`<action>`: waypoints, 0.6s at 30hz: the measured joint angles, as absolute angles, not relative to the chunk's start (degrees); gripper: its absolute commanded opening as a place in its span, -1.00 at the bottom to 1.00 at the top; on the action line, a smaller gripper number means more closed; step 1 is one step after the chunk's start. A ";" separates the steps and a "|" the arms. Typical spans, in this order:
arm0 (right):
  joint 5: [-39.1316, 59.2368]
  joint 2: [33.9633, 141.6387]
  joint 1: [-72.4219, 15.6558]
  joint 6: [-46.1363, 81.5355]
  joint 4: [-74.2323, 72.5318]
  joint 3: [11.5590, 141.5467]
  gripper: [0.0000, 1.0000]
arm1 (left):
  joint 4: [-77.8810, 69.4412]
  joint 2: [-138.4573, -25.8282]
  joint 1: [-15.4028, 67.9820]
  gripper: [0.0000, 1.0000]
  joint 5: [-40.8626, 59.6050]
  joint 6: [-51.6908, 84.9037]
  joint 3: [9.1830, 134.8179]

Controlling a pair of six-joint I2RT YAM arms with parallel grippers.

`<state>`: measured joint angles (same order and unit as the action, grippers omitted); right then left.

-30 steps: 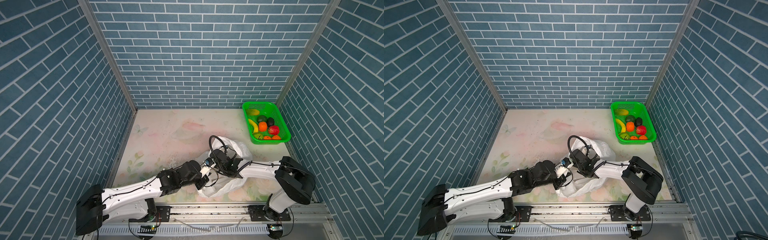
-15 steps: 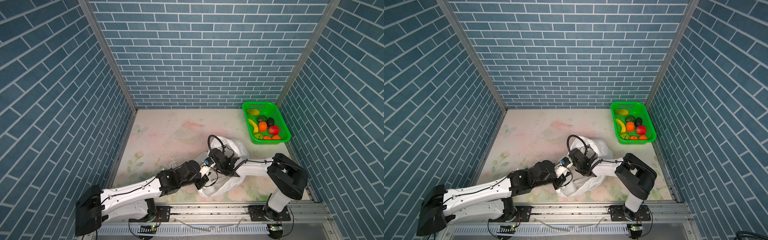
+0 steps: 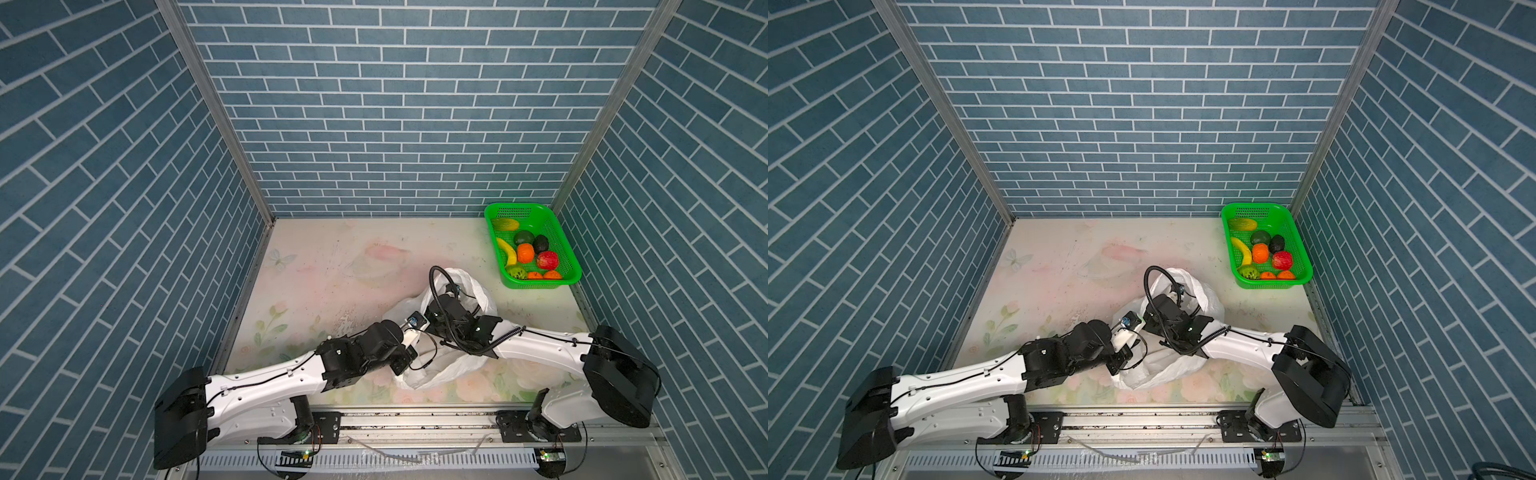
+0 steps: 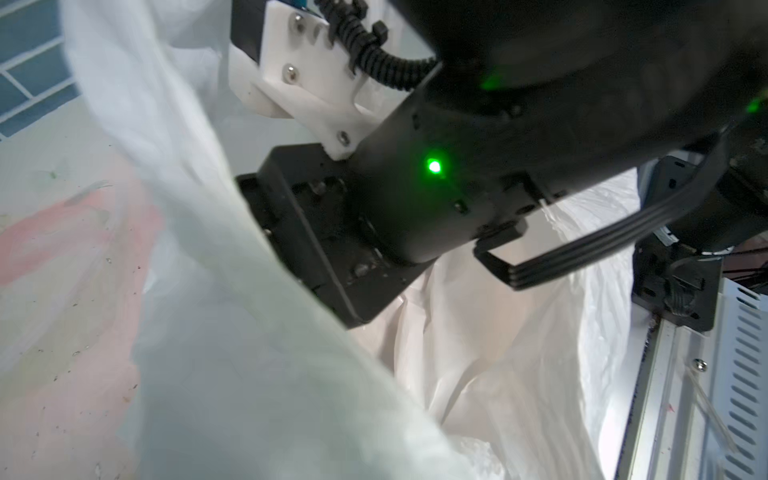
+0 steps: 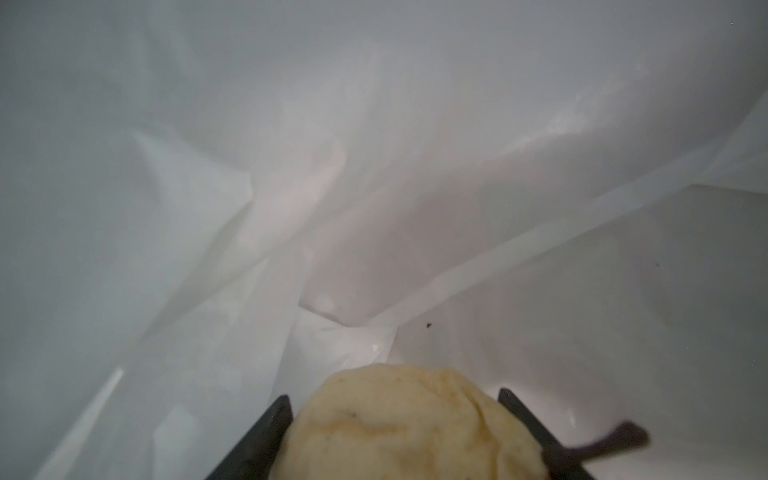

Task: Untie the knot of the plastic bag and take out the fruit
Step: 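Lift the pale pear out of the bag toward the basket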

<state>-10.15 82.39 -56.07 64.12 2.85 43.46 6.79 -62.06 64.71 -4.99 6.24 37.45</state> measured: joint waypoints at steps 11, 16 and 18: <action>-4.97 76.03 -58.72 56.38 16.10 45.25 0.20 | 8.21 -63.77 64.58 -1.00 -11.18 7.07 40.07; -4.21 74.26 -61.08 53.67 22.13 48.93 0.19 | 9.06 -63.31 64.12 -1.00 -13.58 7.99 40.27; -3.99 73.08 -61.65 53.21 24.16 50.22 0.19 | 9.65 -62.67 63.83 -1.00 -14.33 8.36 40.29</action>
